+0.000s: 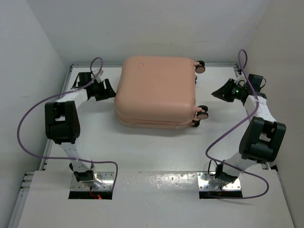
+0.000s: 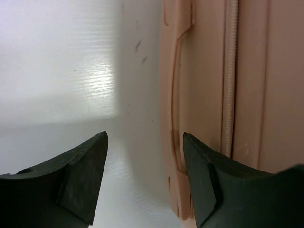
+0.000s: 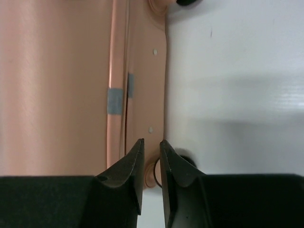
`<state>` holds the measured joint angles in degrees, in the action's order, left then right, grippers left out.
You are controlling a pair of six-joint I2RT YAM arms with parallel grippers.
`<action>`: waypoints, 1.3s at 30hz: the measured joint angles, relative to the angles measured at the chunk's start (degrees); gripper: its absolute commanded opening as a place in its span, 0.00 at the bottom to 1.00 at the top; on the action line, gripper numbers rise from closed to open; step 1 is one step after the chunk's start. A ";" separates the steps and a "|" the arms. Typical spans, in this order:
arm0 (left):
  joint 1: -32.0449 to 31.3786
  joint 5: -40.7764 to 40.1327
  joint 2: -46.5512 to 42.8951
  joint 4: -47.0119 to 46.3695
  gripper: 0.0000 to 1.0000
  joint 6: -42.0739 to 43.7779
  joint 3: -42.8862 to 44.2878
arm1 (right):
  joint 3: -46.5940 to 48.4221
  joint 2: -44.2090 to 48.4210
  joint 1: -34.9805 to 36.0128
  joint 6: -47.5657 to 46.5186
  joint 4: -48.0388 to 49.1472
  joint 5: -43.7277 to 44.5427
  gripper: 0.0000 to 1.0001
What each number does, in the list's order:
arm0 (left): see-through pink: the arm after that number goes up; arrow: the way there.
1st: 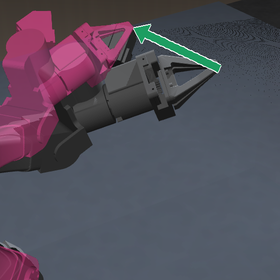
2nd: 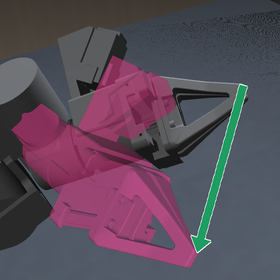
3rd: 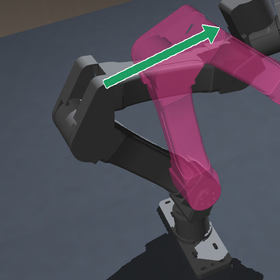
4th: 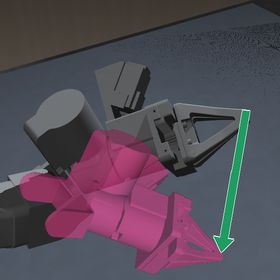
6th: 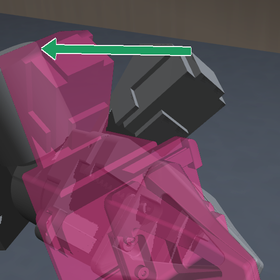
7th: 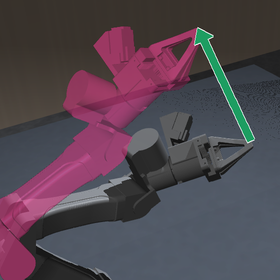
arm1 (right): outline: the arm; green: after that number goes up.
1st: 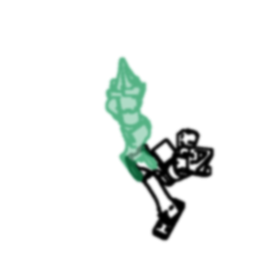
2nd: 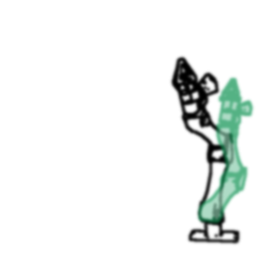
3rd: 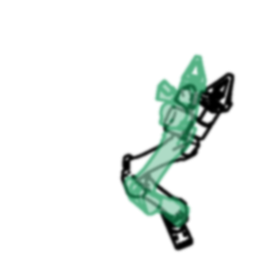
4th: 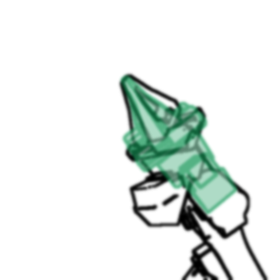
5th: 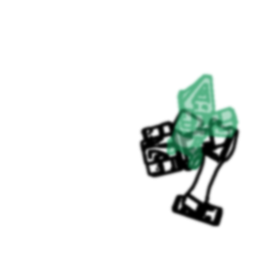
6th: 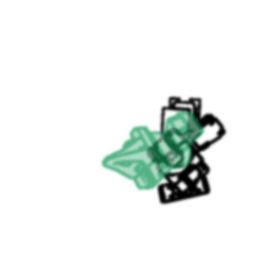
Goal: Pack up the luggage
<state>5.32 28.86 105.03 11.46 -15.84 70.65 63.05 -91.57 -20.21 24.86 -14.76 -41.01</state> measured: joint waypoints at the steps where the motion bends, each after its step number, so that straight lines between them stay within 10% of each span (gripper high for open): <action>1: 0.00 -0.39 0.24 0.00 0.67 -0.13 0.00 | -0.98 0.44 -0.15 -0.39 -0.39 -0.20 0.18; 9: 0.00 -1.92 1.11 -0.26 0.66 -1.03 0.90 | -9.81 7.19 -3.72 -8.02 -5.14 -3.91 0.07; 28: -2.73 -3.69 4.87 0.17 0.60 -0.22 5.35 | -22.88 26.12 -12.22 -62.71 -31.47 -14.58 0.00; 39: -5.18 -5.73 8.57 2.67 0.32 -0.13 7.37 | -34.62 32.92 -14.23 -117.74 -45.75 -21.27 0.00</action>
<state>0.14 23.14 113.60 14.13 -15.97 78.02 28.42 -58.65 -34.44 -92.88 -60.51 -62.28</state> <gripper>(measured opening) 0.394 0.009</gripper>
